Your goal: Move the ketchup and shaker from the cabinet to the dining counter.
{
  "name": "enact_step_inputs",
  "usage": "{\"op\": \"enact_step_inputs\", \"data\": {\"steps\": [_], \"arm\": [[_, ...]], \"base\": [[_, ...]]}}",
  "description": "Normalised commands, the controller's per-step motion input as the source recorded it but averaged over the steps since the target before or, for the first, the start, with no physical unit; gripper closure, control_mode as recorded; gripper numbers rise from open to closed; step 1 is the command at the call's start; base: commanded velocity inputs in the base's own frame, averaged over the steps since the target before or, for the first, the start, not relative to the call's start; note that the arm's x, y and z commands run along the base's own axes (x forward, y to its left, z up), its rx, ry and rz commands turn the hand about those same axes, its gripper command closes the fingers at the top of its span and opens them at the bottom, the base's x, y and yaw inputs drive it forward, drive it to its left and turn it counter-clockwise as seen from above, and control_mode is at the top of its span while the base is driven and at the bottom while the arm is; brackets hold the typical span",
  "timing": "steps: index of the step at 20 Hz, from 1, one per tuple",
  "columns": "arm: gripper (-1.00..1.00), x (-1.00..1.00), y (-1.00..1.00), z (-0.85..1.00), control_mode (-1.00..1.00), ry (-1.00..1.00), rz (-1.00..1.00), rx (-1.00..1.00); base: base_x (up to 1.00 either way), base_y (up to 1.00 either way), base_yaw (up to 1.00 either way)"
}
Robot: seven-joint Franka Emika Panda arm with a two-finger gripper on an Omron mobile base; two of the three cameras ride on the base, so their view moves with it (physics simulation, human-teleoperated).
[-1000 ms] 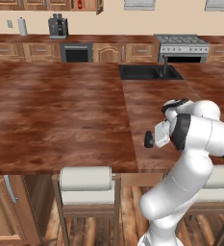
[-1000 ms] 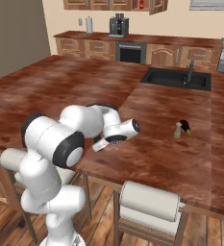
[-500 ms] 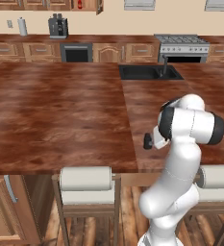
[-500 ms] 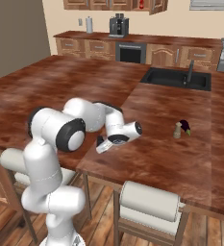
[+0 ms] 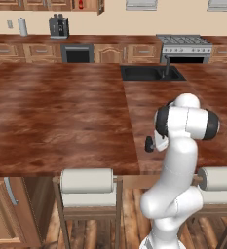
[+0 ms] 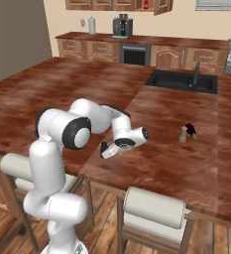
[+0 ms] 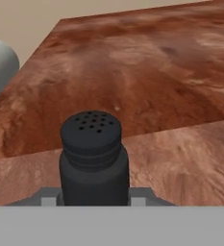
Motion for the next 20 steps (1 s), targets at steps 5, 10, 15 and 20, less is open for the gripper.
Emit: {"op": "enact_step_inputs", "data": {"steps": [5,10,15,20], "arm": [[1.0,0.16,0.0,-0.18,-1.0,-0.01,0.02,0.0],[1.0,0.05,0.0,-0.23,-1.0,-0.01,0.0,0.0],[-1.0,0.0,0.0,-0.22,-1.0,0.0,0.02,0.0],[-1.0,0.0,-0.03,-0.06,-1.0,-0.03,0.02,0.0]], "base": [[0.0,0.0,0.0],[0.0,0.0,0.0],[0.0,0.0,0.0],[0.0,0.0,0.0]]}}
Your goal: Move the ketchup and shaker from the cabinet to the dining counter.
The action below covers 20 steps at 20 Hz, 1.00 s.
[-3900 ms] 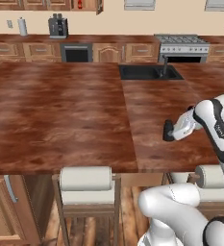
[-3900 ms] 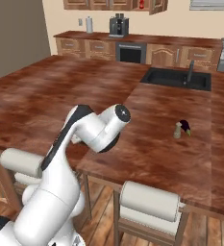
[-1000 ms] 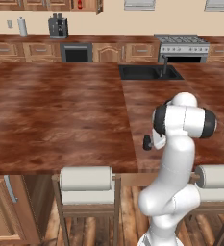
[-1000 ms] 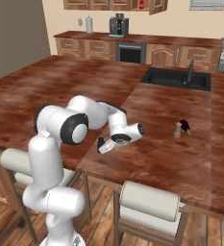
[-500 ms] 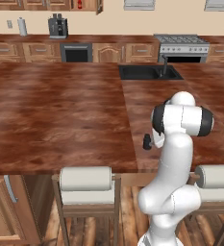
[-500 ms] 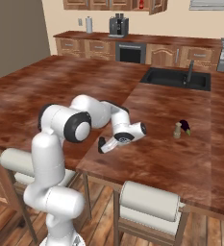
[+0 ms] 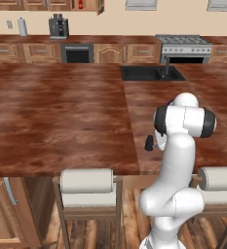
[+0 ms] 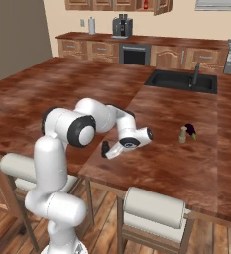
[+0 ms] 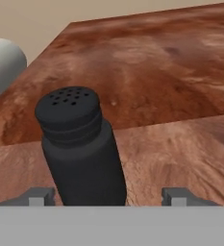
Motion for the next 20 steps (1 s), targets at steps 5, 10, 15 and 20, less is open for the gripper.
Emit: {"op": "enact_step_inputs", "data": {"steps": [5,10,15,20], "arm": [[-1.0,0.0,-0.1,0.02,-1.0,-0.02,0.03,0.0],[-1.0,-0.17,-0.15,0.1,-1.0,0.0,0.03,0.0],[-1.0,-0.3,0.0,0.42,-1.0,0.2,0.0,0.0],[-1.0,-0.44,0.01,0.43,-1.0,0.1,-0.01,-0.04]], "base": [[0.0,0.0,0.0],[0.0,0.0,0.0],[0.0,0.0,0.0],[0.0,0.0,0.0]]}}
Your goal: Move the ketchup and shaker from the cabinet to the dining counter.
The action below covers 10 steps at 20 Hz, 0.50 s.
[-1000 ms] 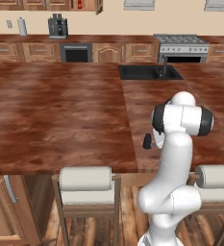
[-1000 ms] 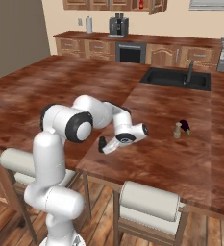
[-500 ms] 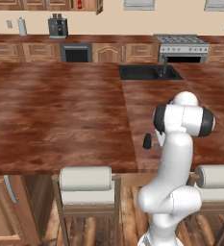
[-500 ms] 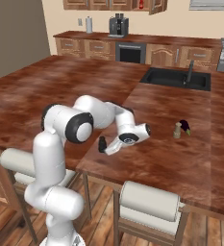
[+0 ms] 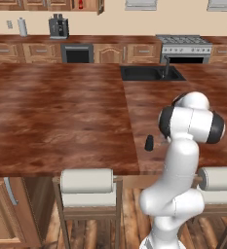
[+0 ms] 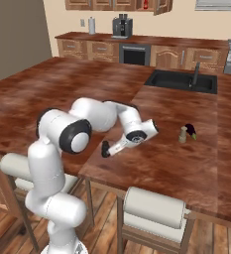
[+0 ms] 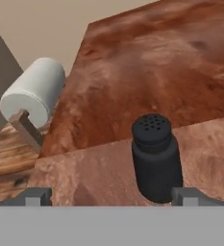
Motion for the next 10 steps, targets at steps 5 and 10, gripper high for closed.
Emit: {"op": "enact_step_inputs", "data": {"steps": [5,10], "arm": [[-1.0,-0.48,0.11,0.34,-1.0,0.0,-0.05,-0.19],[-1.0,-0.52,0.12,0.31,-1.0,-0.01,-0.09,-0.23]], "base": [[0.0,0.0,0.0],[0.0,0.0,0.0]]}}
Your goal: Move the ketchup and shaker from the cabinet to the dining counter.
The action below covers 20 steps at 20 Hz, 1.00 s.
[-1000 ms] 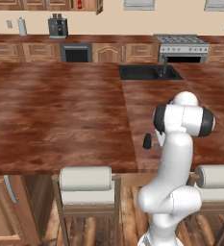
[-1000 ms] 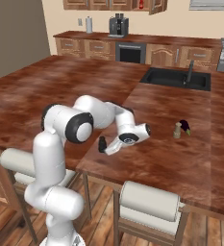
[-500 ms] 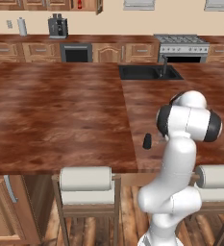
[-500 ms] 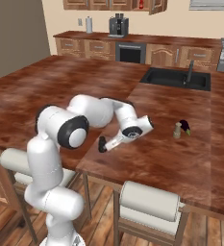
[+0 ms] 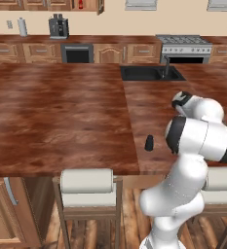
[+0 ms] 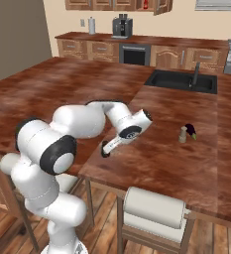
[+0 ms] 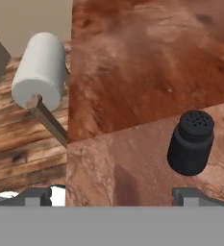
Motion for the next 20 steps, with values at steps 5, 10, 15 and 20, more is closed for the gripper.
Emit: {"op": "enact_step_inputs", "data": {"steps": [5,10,15,20], "arm": [[-1.0,-0.47,0.21,0.28,-1.0,-0.04,-0.23,-0.3],[-1.0,-0.39,0.14,0.37,-1.0,0.03,-0.29,-0.09],[-1.0,-0.39,0.16,0.4,-1.0,0.08,-0.25,-0.02],[-1.0,-0.38,0.13,0.34,-1.0,0.09,-0.27,0.0]], "base": [[0.0,0.0,0.0],[0.0,0.0,0.0],[0.0,0.0,0.0],[0.0,0.0,0.0]]}}
